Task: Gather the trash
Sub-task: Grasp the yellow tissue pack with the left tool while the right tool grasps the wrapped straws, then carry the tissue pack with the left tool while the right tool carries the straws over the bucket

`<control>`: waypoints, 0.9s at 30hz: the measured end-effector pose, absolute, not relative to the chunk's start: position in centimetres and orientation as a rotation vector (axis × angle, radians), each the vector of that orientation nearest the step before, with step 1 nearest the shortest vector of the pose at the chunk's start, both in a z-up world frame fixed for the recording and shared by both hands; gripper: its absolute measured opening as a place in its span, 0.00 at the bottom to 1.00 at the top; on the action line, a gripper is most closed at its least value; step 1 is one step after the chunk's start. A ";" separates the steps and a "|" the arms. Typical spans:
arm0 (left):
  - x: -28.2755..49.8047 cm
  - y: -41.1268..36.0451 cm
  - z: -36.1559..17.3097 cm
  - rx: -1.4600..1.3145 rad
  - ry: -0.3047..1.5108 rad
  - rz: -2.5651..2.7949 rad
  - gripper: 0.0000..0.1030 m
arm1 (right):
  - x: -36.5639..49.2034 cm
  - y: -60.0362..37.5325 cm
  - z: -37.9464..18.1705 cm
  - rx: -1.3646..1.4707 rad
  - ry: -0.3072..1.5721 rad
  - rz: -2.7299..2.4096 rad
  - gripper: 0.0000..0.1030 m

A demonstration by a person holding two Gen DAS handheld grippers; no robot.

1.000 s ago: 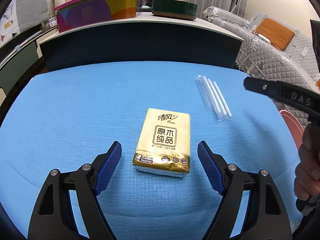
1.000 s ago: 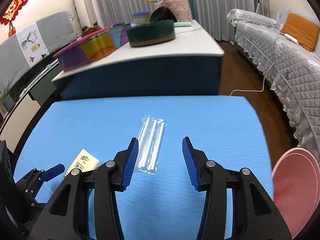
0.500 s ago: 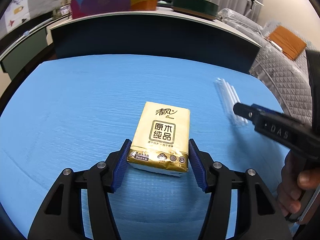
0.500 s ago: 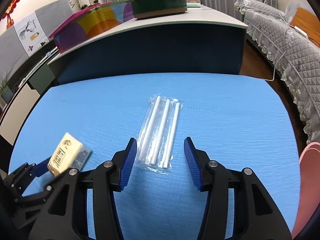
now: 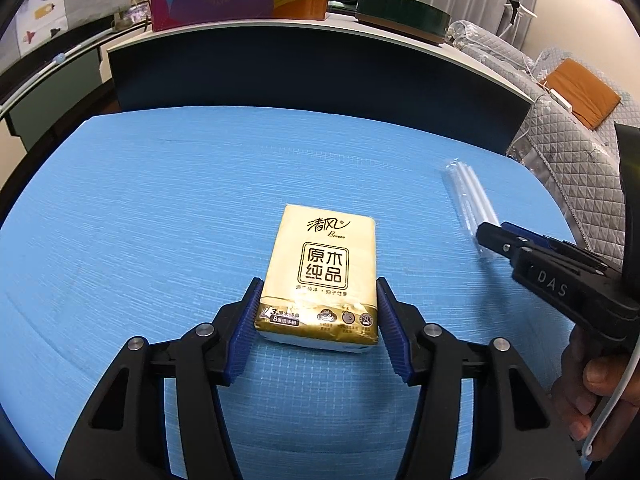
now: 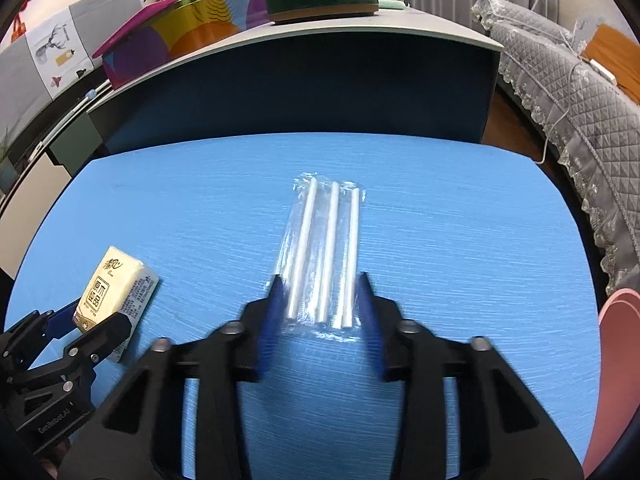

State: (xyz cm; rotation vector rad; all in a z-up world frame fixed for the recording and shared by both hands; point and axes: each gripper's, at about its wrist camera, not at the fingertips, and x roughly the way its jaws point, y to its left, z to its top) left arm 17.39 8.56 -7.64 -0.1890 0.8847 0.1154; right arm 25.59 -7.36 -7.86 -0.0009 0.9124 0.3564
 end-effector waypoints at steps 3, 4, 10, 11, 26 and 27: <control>17.4 8.6 -7.6 -0.186 0.884 0.118 0.52 | 25.5 -7.6 -7.7 0.001 0.911 0.356 0.12; 17.5 8.6 -7.6 -0.185 0.883 0.120 0.52 | 25.4 -7.7 -7.6 -0.001 0.907 0.356 0.11; 17.4 8.7 -7.4 -0.199 0.879 0.130 0.51 | 24.6 -8.7 -6.5 0.012 0.878 0.355 0.10; 17.4 8.7 -7.3 -0.198 0.877 0.132 0.51 | 24.3 -9.0 -6.2 0.019 0.873 0.354 0.10; 15.9 7.2 -4.7 -0.173 0.806 0.105 0.51 | 20.7 -12.6 -2.1 0.064 0.812 0.344 0.10; 15.8 7.0 -4.5 -0.174 0.800 0.100 0.51 | 20.2 -13.0 -1.6 0.070 0.806 0.342 0.10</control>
